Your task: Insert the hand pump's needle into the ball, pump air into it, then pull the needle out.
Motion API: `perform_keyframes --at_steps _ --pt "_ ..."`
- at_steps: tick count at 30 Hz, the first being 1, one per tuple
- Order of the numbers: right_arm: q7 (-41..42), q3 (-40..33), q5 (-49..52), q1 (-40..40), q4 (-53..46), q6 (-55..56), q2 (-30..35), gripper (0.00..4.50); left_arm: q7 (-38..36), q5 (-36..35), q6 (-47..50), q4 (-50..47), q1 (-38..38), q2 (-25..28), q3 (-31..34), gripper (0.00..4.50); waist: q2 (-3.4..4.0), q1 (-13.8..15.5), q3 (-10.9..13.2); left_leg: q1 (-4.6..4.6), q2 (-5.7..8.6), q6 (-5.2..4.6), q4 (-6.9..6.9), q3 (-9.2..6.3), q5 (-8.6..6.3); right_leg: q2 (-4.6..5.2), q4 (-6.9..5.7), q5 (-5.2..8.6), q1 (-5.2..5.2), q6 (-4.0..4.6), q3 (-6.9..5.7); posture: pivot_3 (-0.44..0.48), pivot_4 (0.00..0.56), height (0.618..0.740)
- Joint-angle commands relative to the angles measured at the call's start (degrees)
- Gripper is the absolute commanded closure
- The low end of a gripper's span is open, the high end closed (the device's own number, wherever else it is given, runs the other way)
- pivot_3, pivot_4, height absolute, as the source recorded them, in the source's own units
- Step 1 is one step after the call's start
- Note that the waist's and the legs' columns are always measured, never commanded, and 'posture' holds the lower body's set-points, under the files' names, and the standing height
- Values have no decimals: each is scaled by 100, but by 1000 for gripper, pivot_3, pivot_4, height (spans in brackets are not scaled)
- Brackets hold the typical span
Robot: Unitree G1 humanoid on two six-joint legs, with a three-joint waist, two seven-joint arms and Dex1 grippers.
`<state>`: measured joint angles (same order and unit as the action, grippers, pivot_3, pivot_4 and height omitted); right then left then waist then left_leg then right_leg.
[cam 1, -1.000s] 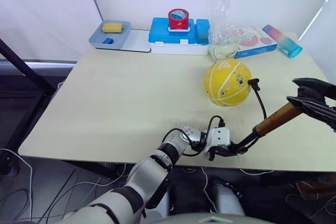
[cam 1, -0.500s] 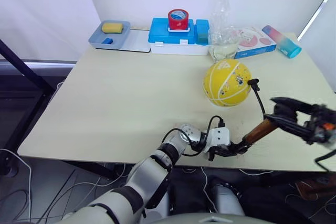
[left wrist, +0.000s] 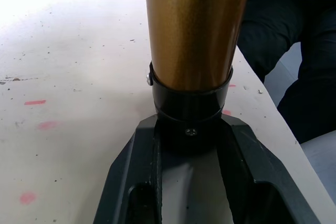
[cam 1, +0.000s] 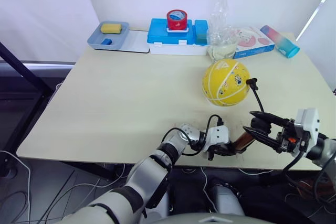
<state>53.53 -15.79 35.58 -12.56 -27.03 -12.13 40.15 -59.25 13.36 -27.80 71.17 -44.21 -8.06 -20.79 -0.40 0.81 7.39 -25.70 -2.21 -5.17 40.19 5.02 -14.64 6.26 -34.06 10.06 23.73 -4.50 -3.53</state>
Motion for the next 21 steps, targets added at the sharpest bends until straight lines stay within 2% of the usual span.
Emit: perform_keyframes --at_steps 1,4,11,12,15,17,21 --pt "-7 -190 10 -207 -119 -74 59 2489 -355 -153 47 -19 -6 -265 86 3503 1 3 1 -1 0 0 0 1 0 0 0 0 1 0 0 0 150 739" --pt "-4 -339 202 -285 -282 -189 122 2489 -762 -356 121 -152 -96 -225 232 3503 9 4 6 -6 2 0 0 3 0 3 1 0 4 0 1 0 150 739" --pt "-46 -535 497 -254 -503 -430 224 2489 -1695 -1004 364 -740 -273 46 645 236 28 18 35 -16 12 -10 0 28 1 19 0 -2 20 -3 15 0 150 739" --pt "-50 -559 531 -239 -525 -461 229 2489 -1836 -1095 387 -878 -261 113 685 11 27 17 38 -16 11 -17 0 35 4 20 -1 -2 24 -4 17 0 150 739" --pt "-33 -614 563 -176 -530 -512 274 2489 -2256 -1365 604 -1391 -141 341 744 0 23 12 44 -15 6 -18 0 63 4 29 -16 -5 41 -7 19 0 150 739" --pt "-15 -661 588 -140 -523 -538 312 2489 -2454 -1510 797 -1802 -11 501 741 0 23 14 48 -17 10 -19 0 107 5 53 -75 -5 97 -6 32 0 150 739" --pt "74 -788 632 -31 -449 -602 457 2489 -2853 -1843 1279 -2871 417 1016 720 0 17 1 58 -11 8 -20 0 143 5 55 -89 -22 140 -4 59 0 150 739"
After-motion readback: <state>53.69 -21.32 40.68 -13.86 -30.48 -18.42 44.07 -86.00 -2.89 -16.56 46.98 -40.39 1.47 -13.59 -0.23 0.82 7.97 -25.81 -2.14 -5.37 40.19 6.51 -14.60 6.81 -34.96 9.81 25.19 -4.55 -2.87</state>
